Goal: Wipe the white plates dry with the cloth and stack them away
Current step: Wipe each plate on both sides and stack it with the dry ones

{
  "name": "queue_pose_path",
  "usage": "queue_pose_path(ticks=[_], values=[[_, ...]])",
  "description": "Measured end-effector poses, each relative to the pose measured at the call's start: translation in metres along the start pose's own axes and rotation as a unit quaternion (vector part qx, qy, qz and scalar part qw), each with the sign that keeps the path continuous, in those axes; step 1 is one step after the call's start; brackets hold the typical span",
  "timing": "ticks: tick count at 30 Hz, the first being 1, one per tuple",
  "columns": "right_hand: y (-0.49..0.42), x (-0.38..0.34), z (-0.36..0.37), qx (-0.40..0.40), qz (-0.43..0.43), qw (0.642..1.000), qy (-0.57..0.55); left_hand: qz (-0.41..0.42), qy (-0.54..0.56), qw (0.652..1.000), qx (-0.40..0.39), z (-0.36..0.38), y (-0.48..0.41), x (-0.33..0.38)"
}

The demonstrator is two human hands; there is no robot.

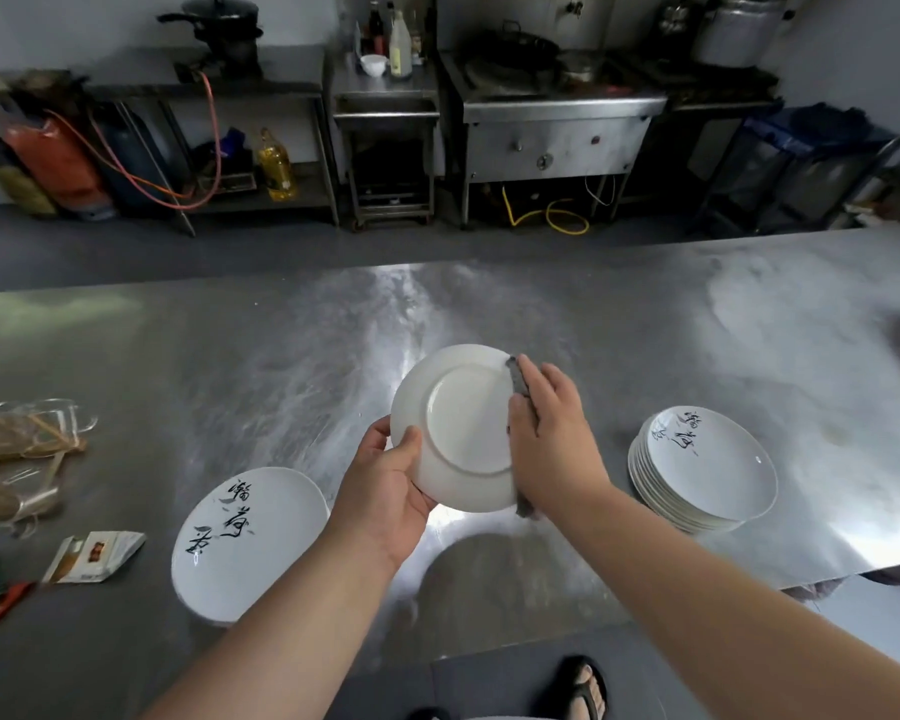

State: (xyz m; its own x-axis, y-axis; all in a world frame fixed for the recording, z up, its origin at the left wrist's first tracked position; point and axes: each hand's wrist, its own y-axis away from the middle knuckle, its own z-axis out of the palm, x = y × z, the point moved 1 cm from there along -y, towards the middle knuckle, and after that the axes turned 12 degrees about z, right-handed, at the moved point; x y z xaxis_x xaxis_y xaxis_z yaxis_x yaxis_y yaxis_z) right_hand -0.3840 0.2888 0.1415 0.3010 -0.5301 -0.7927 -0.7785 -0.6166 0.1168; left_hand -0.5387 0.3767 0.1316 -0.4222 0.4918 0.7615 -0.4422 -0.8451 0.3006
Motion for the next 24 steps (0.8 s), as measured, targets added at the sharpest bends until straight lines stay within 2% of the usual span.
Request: queue_pose_path(ticks=[4,8,10,13,15,18,21,24], values=[[0.05,0.0,0.008,-0.038,0.026,0.997,-0.066,0.013,0.011,1.0,-0.006,0.007,0.001,0.006],[0.019,0.001,0.0,0.009,0.062,0.994,-0.085,-0.026,0.001,0.998,-0.05,0.006,0.012,0.003],[-0.001,-0.01,-0.014,0.003,0.032,0.998,-0.052,-0.065,-0.003,0.995,-0.069,0.002,0.01,0.011],[-0.019,-0.025,-0.028,-0.058,-0.027,0.998,0.008,-0.106,-0.023,0.992,-0.066,-0.006,0.003,0.025],[-0.017,-0.027,-0.028,-0.074,-0.044,0.996,0.017,-0.091,-0.033,0.993,-0.071,-0.009,-0.001,0.027],[0.016,-0.009,-0.003,-0.05,-0.065,0.996,0.029,-0.061,-0.013,0.996,-0.063,-0.006,0.0,0.025],[0.053,-0.001,0.018,-0.07,-0.012,0.997,0.014,-0.052,0.008,0.998,-0.045,-0.004,0.006,0.016],[0.018,-0.009,0.012,-0.03,0.005,0.999,0.012,-0.047,0.025,0.998,-0.039,0.002,0.008,0.012]])
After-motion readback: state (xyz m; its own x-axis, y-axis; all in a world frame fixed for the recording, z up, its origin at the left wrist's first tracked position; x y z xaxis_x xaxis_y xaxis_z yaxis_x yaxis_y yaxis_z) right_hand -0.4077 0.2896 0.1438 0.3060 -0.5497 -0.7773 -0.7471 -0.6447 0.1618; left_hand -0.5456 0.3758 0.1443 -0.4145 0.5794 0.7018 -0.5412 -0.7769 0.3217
